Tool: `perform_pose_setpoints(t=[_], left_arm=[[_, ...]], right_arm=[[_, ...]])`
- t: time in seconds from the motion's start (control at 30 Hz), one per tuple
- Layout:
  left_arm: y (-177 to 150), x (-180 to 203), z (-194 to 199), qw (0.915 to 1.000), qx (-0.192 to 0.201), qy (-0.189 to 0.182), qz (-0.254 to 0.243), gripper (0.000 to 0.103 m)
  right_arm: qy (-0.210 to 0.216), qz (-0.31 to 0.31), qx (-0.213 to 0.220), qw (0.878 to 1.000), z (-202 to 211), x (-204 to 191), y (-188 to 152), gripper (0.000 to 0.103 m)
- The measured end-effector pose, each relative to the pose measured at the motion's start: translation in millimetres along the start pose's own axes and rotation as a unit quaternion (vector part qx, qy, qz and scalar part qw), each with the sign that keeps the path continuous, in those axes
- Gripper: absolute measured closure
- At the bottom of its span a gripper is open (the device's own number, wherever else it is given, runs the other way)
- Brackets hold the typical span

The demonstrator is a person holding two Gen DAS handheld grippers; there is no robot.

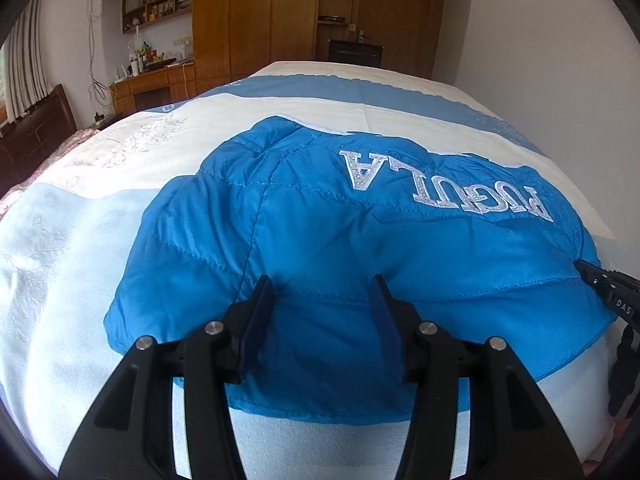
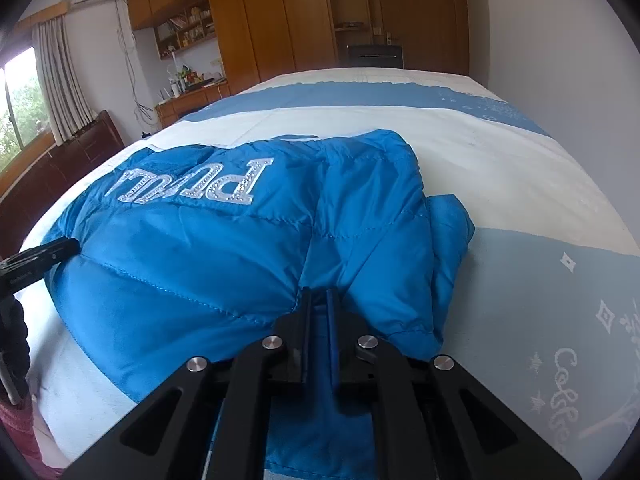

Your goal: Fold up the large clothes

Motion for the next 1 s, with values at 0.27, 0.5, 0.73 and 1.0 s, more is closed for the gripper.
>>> perform_pose_setpoints(t=[0.27, 0.5, 0.73, 1.0], left_arm=[[-9, -20, 41, 0.9976, 0.003, 0.068, 0.011, 0.045], [-32, -55, 60, 0.9935, -0.013, 0.094, 0.063, 0.038], [-43, -59, 52, 0.9926, -0.022, 0.073, 0.095, 0.036], [-47, -56, 42, 0.9912, -0.023, 0.049, 0.12, 0.031]], right_arm=[[0.001, -0.001, 0.001, 1.0, 1, 0, 1, 0.098], [0.002, -0.003, 0.001, 1.0, 2, 1, 3, 0.098], [0.001, -0.004, -0.001, 1.0, 3, 1, 4, 0.098], [0.002, -0.005, -0.001, 1.0, 2, 1, 4, 0.098]])
Point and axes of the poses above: each gripper's, at about its wrist camera, not at the fingertips, and z roughly against the way its jaws point, x to its right, y to its top, the point moved 10 cm from there along -z, roughly the way its jaws point, and after that the axes turned 11 degrees about -z, right-handed, at the moved point
